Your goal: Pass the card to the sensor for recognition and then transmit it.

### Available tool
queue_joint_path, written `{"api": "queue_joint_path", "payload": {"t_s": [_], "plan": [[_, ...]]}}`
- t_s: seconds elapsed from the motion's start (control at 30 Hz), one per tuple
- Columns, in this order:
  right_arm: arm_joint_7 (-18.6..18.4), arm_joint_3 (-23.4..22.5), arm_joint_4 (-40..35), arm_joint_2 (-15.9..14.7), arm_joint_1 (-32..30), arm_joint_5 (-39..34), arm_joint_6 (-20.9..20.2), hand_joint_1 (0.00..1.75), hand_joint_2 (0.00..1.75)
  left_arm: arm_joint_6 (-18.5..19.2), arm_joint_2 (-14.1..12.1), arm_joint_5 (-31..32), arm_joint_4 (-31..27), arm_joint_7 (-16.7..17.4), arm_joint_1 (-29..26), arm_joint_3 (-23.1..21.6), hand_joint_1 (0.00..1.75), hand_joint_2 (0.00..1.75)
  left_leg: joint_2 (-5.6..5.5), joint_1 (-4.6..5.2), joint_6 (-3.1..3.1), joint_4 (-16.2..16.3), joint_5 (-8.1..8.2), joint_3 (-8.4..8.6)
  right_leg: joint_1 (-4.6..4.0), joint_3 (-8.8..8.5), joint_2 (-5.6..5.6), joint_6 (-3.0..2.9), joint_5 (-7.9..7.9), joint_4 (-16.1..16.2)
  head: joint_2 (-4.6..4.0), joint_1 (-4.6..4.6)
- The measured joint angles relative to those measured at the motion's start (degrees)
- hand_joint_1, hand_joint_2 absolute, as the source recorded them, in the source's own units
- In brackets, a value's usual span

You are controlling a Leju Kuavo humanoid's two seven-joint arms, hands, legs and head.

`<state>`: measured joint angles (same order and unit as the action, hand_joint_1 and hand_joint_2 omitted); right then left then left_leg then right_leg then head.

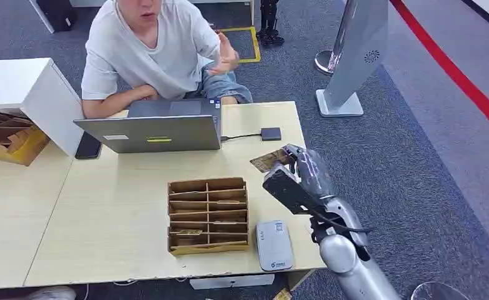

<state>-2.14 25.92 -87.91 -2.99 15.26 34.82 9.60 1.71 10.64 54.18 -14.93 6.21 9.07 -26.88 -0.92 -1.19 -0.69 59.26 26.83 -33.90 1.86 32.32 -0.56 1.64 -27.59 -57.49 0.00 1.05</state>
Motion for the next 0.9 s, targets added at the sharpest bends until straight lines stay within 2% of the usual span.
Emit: {"api": "queue_joint_path", "payload": {"t_s": [0.1,0.27,0.43,0.57,0.9], "plan": [[0.5,-0.3,-0.7,0.5,0.0,0.8,0.6,1.75,1.75,0.0,0.2,0.2,0.0,0.0,0.0,0.0,0.00,0.00,0.00,0.00,0.00,0.0,0.00,0.00,0.00,0.00,0.00,0.00,0.00,0.0,0.00,0.00],[1.5,-0.3,-2.2,1.9,0.1,8.4,5.5,1.75,1.75,0.4,0.2,1.0,0.0,-0.5,0.1,0.0,0.00,0.00,0.00,0.00,0.00,0.0,0.00,0.00,0.00,0.00,0.00,0.00,0.00,0.0,0.00,0.00],[1.6,-0.2,-3.0,2.9,0.2,11.4,6.8,1.75,1.75,0.5,0.4,1.4,0.0,-0.7,0.1,0.0,0.00,0.00,0.00,0.00,0.00,0.0,0.00,0.00,0.00,0.00,0.00,0.00,0.00,0.0,0.00,0.00],[1.4,0.6,-3.3,3.6,0.9,19.2,10.0,1.75,1.75,0.8,0.5,2.3,0.0,-1.0,0.1,0.0,0.00,0.00,0.00,0.00,0.00,0.0,0.00,0.00,0.00,0.00,0.00,0.00,0.00,0.0,0.00,0.00],[-1.7,5.0,-1.6,5.4,3.6,35.6,13.7,1.75,1.75,1.3,0.9,3.8,0.0,-1.9,0.6,-0.6,0.00,0.00,0.00,0.00,0.00,0.0,0.00,0.00,0.00,0.00,0.00,0.00,0.00,0.0,0.00,0.00]]}}
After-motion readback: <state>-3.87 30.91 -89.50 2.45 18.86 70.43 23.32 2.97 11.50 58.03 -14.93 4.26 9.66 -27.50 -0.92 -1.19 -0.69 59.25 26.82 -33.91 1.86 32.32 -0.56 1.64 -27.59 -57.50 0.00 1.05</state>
